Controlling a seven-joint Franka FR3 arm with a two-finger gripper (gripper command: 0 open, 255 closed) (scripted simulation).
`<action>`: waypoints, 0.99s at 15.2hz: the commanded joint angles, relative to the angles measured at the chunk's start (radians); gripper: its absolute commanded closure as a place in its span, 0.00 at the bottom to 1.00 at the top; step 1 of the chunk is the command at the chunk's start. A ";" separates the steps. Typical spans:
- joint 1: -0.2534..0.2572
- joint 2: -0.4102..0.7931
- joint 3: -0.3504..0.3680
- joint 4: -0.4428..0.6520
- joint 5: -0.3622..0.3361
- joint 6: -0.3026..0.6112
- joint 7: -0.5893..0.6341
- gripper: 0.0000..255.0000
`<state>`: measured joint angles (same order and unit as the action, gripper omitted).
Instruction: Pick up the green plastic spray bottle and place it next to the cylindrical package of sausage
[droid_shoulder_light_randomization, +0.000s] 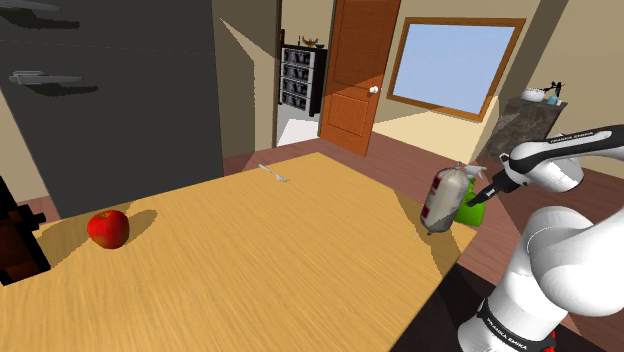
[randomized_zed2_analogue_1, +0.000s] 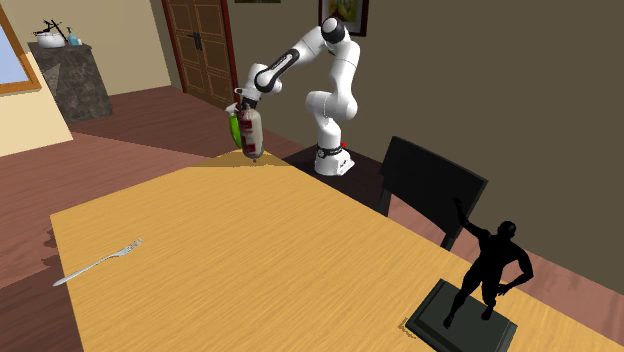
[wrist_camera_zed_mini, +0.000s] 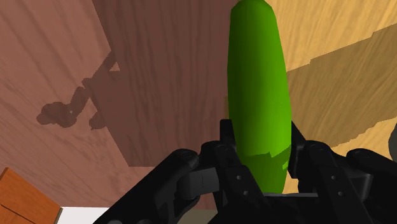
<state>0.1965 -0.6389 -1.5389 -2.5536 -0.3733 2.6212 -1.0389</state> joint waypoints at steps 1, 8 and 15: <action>0.003 0.001 -0.004 -0.004 -0.001 0.001 0.000 1.00; 0.007 0.002 -0.008 -0.002 0.000 0.002 -0.001 0.00; -0.188 -0.054 0.180 0.010 0.007 -0.145 -0.003 0.00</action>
<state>0.0483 -0.6802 -1.4046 -2.5481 -0.3695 2.5118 -1.0464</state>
